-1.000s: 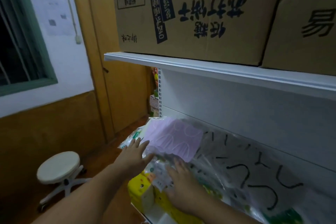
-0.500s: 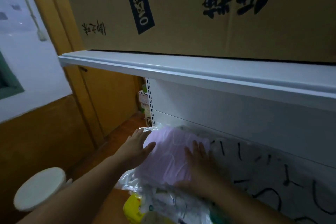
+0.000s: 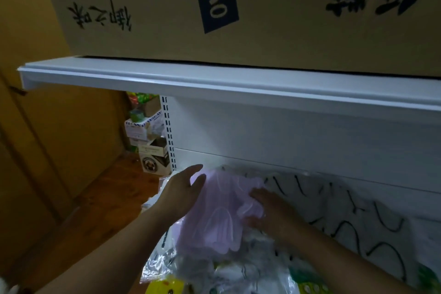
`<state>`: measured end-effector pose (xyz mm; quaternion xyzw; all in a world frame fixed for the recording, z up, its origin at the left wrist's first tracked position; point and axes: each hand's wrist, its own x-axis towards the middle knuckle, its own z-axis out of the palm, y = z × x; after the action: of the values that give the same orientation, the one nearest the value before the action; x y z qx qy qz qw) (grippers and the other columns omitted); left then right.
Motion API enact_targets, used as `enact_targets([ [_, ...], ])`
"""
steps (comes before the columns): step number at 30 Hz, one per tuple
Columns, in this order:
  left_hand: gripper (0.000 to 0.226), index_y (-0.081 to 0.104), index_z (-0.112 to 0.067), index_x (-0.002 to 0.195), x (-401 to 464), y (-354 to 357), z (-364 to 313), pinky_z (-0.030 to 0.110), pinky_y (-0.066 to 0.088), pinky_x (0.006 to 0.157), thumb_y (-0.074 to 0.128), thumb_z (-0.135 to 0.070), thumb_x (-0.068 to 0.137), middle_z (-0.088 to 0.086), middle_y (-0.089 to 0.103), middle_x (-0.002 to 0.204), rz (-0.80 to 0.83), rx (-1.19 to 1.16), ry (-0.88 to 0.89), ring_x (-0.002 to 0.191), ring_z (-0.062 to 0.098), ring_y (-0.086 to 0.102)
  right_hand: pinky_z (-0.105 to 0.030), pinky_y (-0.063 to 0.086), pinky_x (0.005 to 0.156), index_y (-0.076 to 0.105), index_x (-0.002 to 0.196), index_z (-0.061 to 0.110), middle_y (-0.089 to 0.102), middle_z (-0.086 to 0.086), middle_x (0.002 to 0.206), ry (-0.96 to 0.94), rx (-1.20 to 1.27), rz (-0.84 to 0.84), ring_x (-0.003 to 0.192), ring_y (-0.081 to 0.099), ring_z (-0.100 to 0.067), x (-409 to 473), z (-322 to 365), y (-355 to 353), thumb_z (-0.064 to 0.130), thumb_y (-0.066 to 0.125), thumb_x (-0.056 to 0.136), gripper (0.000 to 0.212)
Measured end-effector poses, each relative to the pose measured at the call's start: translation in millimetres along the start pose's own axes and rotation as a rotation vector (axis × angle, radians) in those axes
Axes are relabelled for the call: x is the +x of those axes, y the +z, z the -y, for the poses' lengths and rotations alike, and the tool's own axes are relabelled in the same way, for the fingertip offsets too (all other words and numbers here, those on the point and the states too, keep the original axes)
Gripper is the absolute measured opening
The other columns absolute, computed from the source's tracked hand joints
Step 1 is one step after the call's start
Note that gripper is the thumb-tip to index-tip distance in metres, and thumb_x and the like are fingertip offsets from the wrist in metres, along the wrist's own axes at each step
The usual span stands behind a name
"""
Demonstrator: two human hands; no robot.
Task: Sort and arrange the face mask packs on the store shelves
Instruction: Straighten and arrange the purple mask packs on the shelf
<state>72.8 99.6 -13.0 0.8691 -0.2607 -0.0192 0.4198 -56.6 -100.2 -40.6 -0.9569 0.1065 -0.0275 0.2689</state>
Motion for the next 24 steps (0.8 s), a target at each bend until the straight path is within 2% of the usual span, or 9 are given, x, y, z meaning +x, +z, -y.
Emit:
enact_targets([
  [3, 0.029, 0.063, -0.001, 0.121, 3.2, 0.1, -14.6, 0.039, 0.051, 0.094, 0.051, -0.013, 0.097, 0.009, 0.072, 0.105, 0.075, -0.526, -0.197, 0.099, 0.025, 0.067, -0.007, 0.037, 0.088, 0.061, 0.121, 0.027, 0.056, 0.018, 0.120, -0.054, 0.150, -0.219, 0.112, 0.056, -0.005, -7.5, 11.7, -3.5, 0.036, 0.075, 0.079, 0.045],
  [5, 0.032, 0.065, 0.001, 0.110, 4.2, -0.4, -19.4, 0.036, 0.056, 0.076, 0.051, -0.025, 0.098, 0.012, 0.074, 0.087, 0.251, -0.832, -0.434, 0.082, 0.025, 0.070, -0.002, 0.031, 0.091, 0.054, 0.129, 0.028, 0.047, 0.024, 0.123, -0.045, 0.241, -0.297, 0.117, 0.051, 0.000, -14.2, 24.6, 1.5, 0.039, 0.077, 0.077, 0.058],
  [9, 0.051, 0.069, -0.006, 0.094, -2.1, 2.9, -12.5, 0.032, 0.057, 0.058, 0.045, -0.051, 0.093, 0.013, 0.073, 0.078, 0.514, -1.056, -0.596, 0.069, 0.025, 0.072, -0.018, 0.024, 0.111, 0.036, 0.145, 0.029, 0.030, 0.020, 0.149, -0.137, 0.213, -0.186, 0.138, 0.028, 0.001, -12.9, 59.9, 27.9, 0.054, 0.076, 0.070, 0.089],
  [11, 0.043, 0.064, -0.007, 0.108, -7.4, -0.1, -6.2, 0.035, 0.059, 0.074, 0.048, -0.045, 0.094, 0.014, 0.074, 0.093, 0.466, -1.128, -0.601, 0.083, 0.025, 0.072, -0.023, 0.009, 0.118, 0.012, 0.153, 0.025, 0.004, 0.018, 0.156, -0.207, 0.034, -0.039, 0.143, -0.002, 0.001, -8.7, 70.4, 39.1, 0.059, 0.072, 0.070, 0.108],
  [13, 0.048, 0.056, 0.001, 0.128, -14.0, -5.9, 0.6, 0.044, 0.045, 0.103, 0.052, -0.030, 0.091, 0.025, 0.063, 0.120, 0.490, -1.167, -0.587, 0.109, 0.036, 0.061, -0.030, -0.001, 0.120, -0.004, 0.153, 0.019, -0.012, 0.010, 0.159, -0.244, -0.098, 0.077, 0.137, -0.021, -0.002, -5.4, 73.7, 45.4, 0.058, 0.071, 0.073, 0.116],
  [14, 0.051, 0.053, 0.003, 0.132, -16.1, -8.2, 3.5, 0.046, 0.041, 0.106, 0.054, -0.022, 0.088, 0.026, 0.060, 0.120, 0.502, -1.153, -0.584, 0.110, 0.038, 0.059, -0.032, -0.004, 0.119, -0.007, 0.152, 0.018, -0.015, 0.008, 0.159, -0.255, -0.123, 0.103, 0.135, -0.026, -0.002, -3.8, 74.6, 46.1, 0.057, 0.071, 0.073, 0.118],
  [17, 0.050, 0.055, 0.001, 0.128, -19.4, -13.7, 14.6, 0.045, 0.054, 0.086, 0.052, -0.006, 0.079, 0.024, 0.066, 0.104, 0.493, -1.081, -0.566, 0.092, 0.037, 0.065, -0.029, -0.011, 0.114, -0.010, 0.152, 0.023, -0.030, 0.025, 0.147, -0.308, -0.105, 0.133, 0.129, -0.038, 0.005, -1.2, 79.3, 46.9, 0.063, 0.065, 0.074, 0.115],
  [20, 0.049, 0.056, -0.001, 0.122, -20.4, -24.3, 23.4, 0.043, 0.054, 0.074, 0.047, -0.003, 0.074, 0.024, 0.070, 0.096, 0.427, -1.028, -0.556, 0.087, 0.039, 0.067, -0.028, -0.011, 0.116, -0.005, 0.151, 0.034, -0.030, 0.038, 0.138, -0.280, -0.017, 0.054, 0.132, -0.032, 0.013, -0.3, 77.7, 46.9, 0.066, 0.050, 0.082, 0.095],
  [24, 0.047, 0.056, -0.004, 0.120, -22.0, -39.6, 41.7, 0.043, 0.054, 0.070, 0.050, -0.004, 0.073, 0.023, 0.072, 0.093, 0.389, -0.989, -0.592, 0.085, 0.038, 0.069, -0.039, -0.002, 0.120, -0.005, 0.153, 0.026, -0.024, 0.009, 0.155, -0.024, -0.139, -0.011, 0.145, -0.020, -0.014, 3.8, 62.6, 45.9, 0.063, 0.040, 0.091, 0.085],
])
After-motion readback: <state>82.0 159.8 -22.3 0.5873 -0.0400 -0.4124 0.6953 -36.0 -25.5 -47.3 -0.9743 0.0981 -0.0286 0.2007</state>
